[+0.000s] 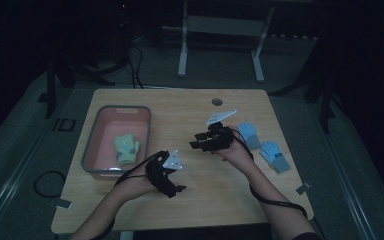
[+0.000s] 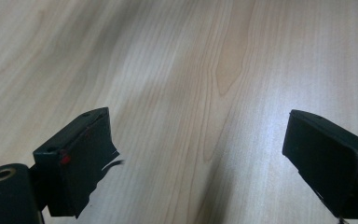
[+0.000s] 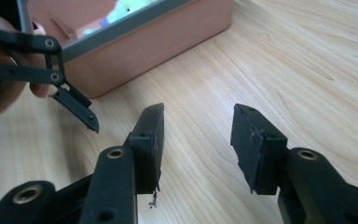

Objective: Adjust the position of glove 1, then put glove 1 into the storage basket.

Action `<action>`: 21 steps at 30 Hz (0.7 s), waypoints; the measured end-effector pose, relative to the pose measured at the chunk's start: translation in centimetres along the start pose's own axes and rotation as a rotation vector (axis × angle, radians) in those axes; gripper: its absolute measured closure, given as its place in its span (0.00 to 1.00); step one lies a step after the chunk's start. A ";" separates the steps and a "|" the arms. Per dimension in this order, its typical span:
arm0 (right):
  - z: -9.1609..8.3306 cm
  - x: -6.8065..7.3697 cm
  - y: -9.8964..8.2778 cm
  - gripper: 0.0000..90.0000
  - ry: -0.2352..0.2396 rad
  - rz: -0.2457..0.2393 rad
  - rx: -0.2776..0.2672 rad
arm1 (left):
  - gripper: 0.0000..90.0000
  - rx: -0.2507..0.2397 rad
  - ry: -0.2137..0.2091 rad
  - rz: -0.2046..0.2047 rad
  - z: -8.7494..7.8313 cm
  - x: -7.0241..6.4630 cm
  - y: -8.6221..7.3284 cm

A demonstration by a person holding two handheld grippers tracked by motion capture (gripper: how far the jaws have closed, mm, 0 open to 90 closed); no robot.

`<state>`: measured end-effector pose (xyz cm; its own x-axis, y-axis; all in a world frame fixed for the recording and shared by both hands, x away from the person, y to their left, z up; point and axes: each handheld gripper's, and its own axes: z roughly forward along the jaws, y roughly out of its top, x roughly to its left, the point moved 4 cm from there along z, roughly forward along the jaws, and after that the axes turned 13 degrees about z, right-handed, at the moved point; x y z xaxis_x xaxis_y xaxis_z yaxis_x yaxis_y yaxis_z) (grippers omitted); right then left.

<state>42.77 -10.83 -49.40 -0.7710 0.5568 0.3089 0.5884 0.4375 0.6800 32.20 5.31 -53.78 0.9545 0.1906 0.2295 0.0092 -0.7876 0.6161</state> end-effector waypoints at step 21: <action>-4.7 -5.4 -3.9 0.61 -0.120 0.018 -0.054 | 0.11 0.026 0.005 0.016 3.2 -1.8 -2.5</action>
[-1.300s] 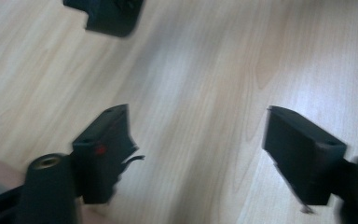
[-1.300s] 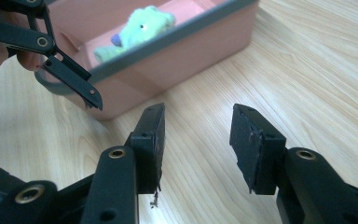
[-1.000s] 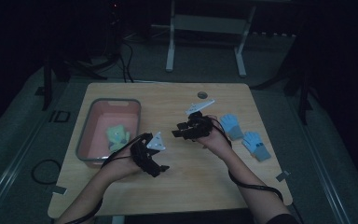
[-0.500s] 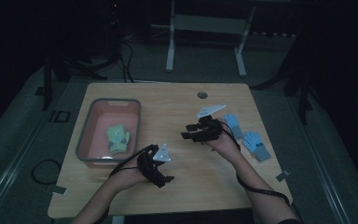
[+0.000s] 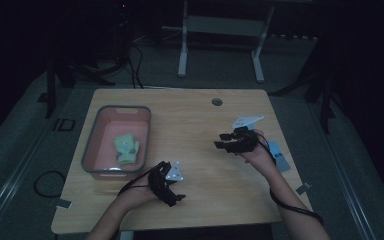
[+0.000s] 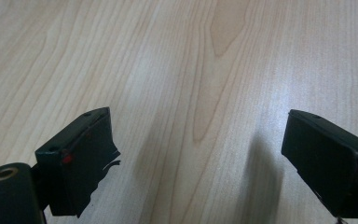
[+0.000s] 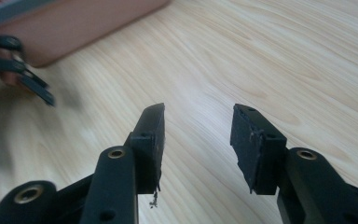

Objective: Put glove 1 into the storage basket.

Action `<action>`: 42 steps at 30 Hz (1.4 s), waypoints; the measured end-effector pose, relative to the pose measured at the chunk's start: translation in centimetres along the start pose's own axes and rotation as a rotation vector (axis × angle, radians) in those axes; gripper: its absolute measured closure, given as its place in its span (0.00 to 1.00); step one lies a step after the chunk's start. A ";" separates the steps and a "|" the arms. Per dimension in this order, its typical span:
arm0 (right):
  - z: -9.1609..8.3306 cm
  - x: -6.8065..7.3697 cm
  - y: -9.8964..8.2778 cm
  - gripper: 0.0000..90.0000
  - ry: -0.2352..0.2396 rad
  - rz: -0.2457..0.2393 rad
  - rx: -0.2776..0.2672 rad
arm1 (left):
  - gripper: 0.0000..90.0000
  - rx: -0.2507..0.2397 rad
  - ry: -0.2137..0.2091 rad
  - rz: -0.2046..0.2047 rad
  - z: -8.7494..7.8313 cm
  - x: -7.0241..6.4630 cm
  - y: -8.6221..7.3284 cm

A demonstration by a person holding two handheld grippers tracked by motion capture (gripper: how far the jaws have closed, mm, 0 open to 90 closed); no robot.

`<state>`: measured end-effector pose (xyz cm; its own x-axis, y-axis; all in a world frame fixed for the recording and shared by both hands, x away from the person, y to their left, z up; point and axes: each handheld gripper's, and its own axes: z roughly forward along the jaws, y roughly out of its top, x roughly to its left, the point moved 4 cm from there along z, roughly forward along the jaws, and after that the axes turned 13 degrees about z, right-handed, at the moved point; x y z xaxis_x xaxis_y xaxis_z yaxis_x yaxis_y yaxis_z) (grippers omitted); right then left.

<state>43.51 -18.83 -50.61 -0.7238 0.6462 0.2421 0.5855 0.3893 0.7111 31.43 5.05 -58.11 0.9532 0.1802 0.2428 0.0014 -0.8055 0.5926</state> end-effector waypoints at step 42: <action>0.1 -14.0 -4.5 0.87 -0.337 0.143 0.095 | 0.11 -0.017 0.032 -0.014 -0.1 -0.6 -1.3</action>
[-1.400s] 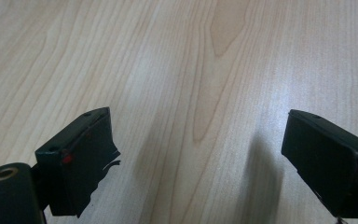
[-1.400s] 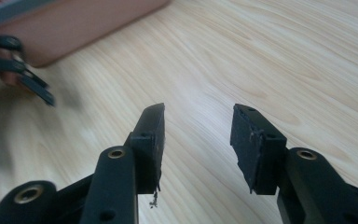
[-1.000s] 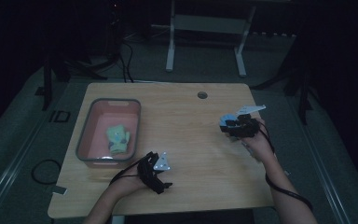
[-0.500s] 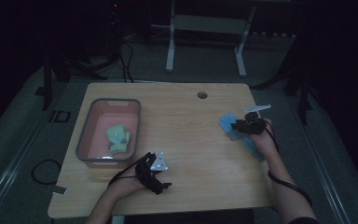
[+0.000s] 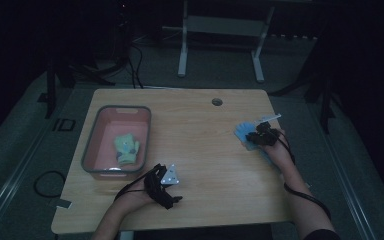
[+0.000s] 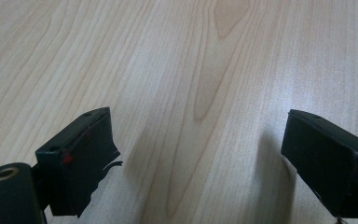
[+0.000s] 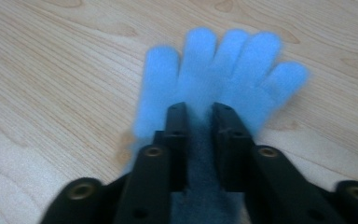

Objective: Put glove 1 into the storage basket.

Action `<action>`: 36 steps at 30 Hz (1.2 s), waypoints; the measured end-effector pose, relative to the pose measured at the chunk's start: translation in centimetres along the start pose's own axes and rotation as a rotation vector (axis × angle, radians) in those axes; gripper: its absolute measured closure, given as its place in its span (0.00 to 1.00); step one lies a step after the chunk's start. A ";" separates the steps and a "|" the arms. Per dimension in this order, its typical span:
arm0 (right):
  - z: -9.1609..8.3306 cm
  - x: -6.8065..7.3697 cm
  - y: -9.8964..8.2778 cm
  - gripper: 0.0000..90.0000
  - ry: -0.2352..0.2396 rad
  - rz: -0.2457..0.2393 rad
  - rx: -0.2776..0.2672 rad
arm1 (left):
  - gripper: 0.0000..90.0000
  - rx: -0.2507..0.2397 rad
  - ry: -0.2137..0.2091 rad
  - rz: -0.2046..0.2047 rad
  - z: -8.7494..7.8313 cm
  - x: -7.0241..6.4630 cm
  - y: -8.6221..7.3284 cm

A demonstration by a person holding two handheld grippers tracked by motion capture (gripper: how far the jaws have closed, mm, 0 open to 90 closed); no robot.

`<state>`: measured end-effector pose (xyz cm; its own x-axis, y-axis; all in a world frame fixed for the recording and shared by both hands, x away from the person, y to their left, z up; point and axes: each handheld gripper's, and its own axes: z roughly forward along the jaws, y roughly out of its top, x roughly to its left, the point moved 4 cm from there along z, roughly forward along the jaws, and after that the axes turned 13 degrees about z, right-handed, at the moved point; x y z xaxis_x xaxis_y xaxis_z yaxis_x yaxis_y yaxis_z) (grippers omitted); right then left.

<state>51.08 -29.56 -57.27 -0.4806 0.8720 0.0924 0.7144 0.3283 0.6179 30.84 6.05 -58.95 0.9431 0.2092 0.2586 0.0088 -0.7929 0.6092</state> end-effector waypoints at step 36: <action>-5.4 16.3 -1.0 0.97 0.051 0.191 -0.099 | 0.11 -0.002 -0.004 0.016 0.0 -0.2 0.1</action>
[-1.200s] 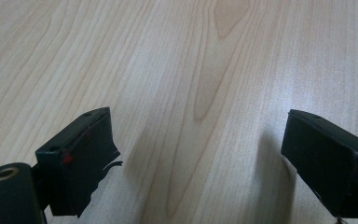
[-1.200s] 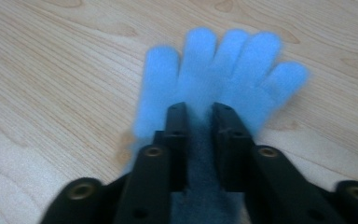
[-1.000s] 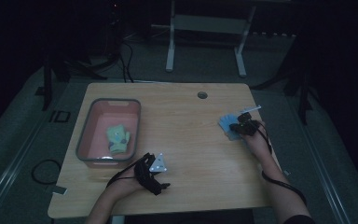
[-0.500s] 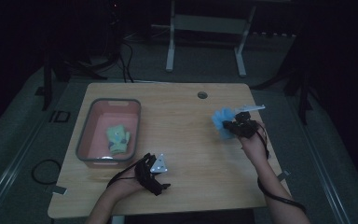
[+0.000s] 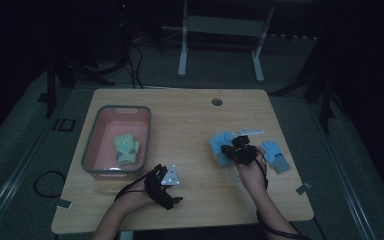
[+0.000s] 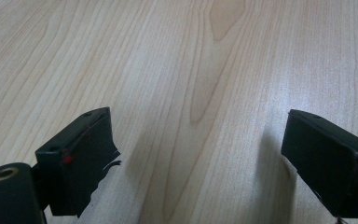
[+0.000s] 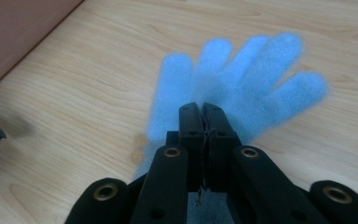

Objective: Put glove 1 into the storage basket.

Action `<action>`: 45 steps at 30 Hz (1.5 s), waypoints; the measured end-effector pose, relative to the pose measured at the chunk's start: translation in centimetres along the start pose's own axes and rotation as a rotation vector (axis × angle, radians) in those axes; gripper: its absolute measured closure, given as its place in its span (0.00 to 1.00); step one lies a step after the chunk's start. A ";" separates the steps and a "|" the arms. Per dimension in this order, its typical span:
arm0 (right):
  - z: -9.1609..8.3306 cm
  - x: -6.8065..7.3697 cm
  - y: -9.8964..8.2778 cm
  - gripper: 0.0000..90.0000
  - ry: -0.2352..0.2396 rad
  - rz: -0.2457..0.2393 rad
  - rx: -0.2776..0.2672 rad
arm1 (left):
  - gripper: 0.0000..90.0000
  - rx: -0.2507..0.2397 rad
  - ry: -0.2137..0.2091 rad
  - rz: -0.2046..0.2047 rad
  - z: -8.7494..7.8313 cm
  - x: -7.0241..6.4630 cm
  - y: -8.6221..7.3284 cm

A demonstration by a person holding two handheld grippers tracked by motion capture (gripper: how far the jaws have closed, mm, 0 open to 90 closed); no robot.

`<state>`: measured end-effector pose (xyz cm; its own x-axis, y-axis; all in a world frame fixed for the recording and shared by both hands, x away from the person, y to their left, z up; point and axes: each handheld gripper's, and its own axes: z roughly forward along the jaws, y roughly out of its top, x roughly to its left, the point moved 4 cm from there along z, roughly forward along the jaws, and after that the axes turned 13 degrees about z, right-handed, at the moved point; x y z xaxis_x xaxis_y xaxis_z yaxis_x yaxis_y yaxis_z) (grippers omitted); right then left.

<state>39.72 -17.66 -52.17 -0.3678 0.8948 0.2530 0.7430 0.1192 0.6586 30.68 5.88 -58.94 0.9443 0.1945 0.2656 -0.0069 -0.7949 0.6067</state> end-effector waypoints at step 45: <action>-2.8 -6.8 -1.3 0.77 0.013 -0.168 -0.040 | 0.11 -0.012 0.002 0.007 0.0 0.0 0.1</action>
<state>39.70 -25.14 -52.81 -0.4927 0.8578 0.1461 0.6475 0.2493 0.7202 30.65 5.84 -58.89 0.9435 0.1902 0.2716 -0.0175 -0.7895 0.6136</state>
